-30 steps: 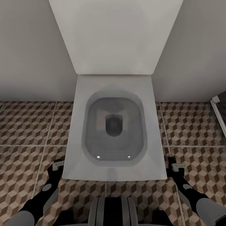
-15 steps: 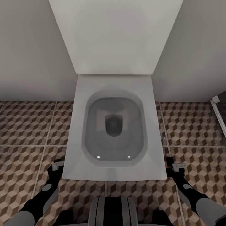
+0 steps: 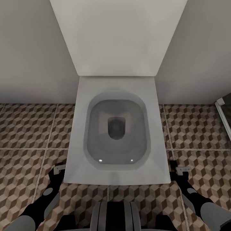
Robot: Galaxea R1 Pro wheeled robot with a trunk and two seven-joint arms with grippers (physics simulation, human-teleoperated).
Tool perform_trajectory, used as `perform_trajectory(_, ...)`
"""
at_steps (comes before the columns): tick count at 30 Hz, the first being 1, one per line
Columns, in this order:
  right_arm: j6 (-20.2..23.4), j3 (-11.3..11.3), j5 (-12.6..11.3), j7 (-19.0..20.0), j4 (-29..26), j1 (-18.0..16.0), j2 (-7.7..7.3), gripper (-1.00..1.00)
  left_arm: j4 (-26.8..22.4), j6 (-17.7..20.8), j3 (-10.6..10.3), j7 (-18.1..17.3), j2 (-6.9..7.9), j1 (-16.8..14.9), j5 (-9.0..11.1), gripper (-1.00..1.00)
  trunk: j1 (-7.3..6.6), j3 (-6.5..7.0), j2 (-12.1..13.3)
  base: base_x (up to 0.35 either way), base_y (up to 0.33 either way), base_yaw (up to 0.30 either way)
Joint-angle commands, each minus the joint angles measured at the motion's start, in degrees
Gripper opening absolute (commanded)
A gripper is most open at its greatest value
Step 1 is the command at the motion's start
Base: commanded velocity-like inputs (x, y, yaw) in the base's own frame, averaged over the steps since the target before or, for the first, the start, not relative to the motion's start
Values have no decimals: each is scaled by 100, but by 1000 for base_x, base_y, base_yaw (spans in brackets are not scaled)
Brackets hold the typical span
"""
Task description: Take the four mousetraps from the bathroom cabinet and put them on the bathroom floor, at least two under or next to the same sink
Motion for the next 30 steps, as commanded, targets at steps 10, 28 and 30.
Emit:
perform_trajectory(10, 0, 93, -14, -12, -1, -1, -1, 100, 1, -20, -50, 64, 8, -4, 19, 100, 0, -3, -1, 0, 0, 0)
perform_trajectory(28, 1, 93, -14, -11, -1, -1, -1, 100, 0, -27, -43, 58, 8, -4, 21, 100, 0, -3, -1, 0, 0, 0)
perform_trajectory(30, 0, 93, -14, -11, -1, -1, -1, 100, 1, -28, -41, 57, 8, -4, 26, 100, 0, -3, -1, 0, 0, 0)
